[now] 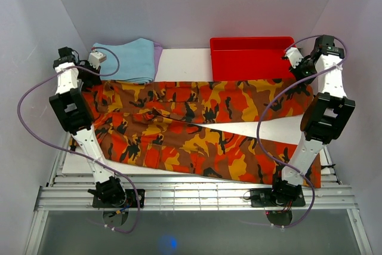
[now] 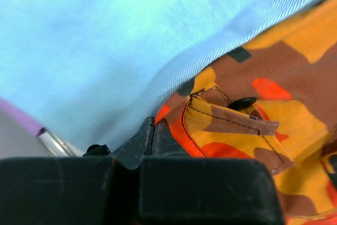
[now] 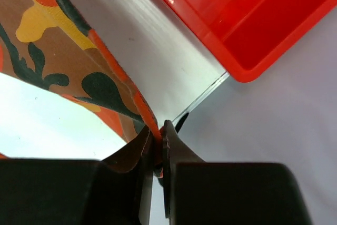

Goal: Fold and stack the trousers
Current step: Fold the trousers

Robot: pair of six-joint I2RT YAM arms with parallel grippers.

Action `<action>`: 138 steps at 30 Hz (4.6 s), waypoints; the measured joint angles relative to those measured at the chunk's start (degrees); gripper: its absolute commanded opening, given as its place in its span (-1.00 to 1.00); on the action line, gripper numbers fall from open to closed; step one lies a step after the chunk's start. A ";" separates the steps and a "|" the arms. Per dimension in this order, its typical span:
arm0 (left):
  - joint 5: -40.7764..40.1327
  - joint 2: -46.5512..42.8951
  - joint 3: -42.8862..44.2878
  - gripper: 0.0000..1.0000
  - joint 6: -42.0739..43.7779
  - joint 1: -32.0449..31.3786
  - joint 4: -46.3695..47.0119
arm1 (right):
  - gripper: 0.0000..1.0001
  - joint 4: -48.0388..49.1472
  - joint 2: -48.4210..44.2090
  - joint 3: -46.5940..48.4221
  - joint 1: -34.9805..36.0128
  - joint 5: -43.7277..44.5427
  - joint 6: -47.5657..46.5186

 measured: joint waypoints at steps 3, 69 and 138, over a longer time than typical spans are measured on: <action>1.18 -3.63 -3.76 -1.00 -5.09 0.37 5.44 | -0.85 0.00 -0.83 0.94 -0.66 -2.60 0.39; 8.41 -29.03 -33.81 -1.00 -13.09 17.86 -5.77 | -0.85 11.63 -26.10 -38.12 -11.23 -8.79 -22.56; -2.08 -32.22 -57.16 0.28 -14.84 3.56 3.91 | -0.84 5.68 -2.03 -24.96 -7.82 6.49 -4.96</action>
